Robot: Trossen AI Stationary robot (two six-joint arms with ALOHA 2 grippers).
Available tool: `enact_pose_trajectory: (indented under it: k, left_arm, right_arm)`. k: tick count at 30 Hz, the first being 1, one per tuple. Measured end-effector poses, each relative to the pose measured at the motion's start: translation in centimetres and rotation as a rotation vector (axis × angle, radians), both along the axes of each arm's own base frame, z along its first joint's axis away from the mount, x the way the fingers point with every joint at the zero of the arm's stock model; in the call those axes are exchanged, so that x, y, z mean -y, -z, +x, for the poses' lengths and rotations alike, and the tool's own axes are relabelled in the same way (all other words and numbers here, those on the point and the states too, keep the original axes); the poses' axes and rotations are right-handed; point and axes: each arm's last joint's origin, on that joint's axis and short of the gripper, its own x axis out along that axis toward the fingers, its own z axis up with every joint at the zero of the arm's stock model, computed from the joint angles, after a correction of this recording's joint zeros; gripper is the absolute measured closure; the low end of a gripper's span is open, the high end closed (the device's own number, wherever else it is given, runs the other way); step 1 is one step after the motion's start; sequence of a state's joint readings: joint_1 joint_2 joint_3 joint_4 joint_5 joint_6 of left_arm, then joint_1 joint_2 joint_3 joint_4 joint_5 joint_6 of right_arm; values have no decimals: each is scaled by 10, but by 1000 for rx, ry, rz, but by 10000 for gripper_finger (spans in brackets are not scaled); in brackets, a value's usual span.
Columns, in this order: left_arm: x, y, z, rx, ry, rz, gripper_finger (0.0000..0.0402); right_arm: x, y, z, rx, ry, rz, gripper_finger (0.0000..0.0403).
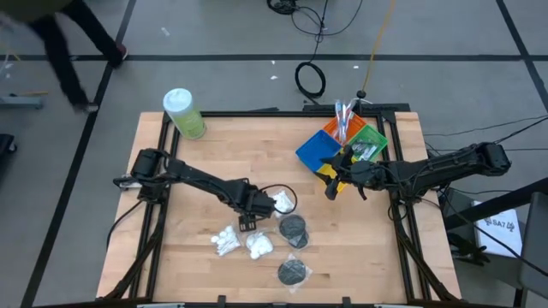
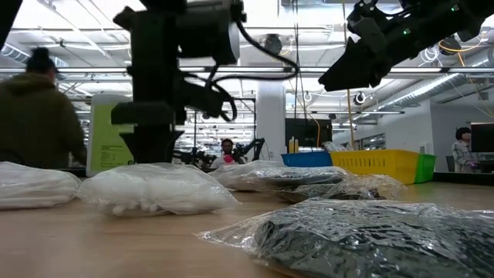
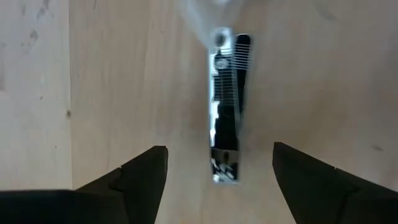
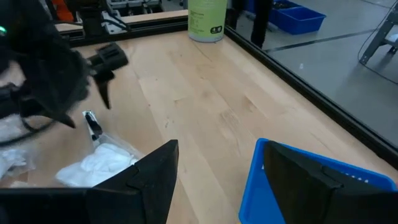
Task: Pick & Place Travel size toiletries
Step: Put the nail cutter into the green bin
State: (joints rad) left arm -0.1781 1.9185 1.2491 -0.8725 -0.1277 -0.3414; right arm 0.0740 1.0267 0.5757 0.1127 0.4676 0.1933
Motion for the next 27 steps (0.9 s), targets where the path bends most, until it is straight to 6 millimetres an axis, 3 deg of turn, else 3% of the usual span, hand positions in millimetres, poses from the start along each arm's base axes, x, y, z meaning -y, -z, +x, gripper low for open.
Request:
enact_pose_trajectory:
  k: [10, 14, 20, 27]
  left_arm:
    - [-10, 12, 4, -42, 24, -94, 172]
    - [-10, 12, 4, -44, 32, -99, 237]
    - [-12, 13, 6, -21, 38, -38, 368]
    - [-11, 10, 4, -6, 53, 127, 371]
  right_arm:
    - [0, 0, 0, 1, -1, 1, 181]
    - [0, 0, 0, 1, -2, 1, 181]
    - [0, 0, 0, 2, -1, 1, 181]
    - [0, 0, 0, 6, 2, 10, 185]
